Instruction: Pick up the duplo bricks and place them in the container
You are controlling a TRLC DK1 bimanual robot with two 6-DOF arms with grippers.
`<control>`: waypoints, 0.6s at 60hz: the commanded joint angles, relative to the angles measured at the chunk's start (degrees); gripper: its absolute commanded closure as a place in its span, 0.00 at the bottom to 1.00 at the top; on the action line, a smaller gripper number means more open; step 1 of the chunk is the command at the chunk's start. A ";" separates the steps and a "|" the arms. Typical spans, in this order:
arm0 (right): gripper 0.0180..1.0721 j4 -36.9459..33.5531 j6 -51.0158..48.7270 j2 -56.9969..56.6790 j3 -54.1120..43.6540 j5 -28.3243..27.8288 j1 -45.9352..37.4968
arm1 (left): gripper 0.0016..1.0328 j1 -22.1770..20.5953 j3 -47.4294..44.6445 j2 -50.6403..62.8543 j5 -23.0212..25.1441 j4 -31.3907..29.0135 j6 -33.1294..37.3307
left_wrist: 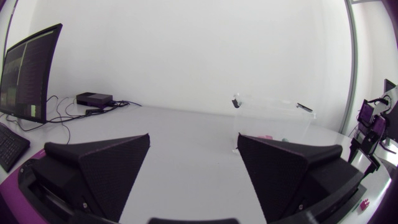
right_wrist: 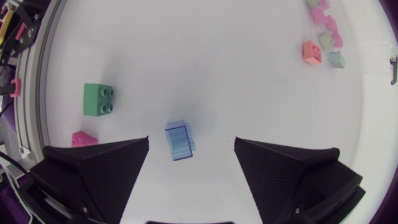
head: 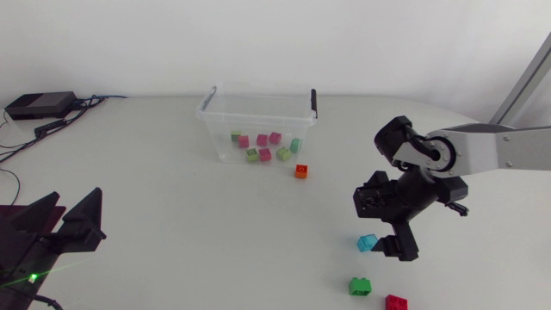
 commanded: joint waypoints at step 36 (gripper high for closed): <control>0.89 -1.08 -0.27 -1.43 -1.00 0.51 -0.41 | 0.05 0.26 -1.18 -0.47 -0.64 0.49 3.00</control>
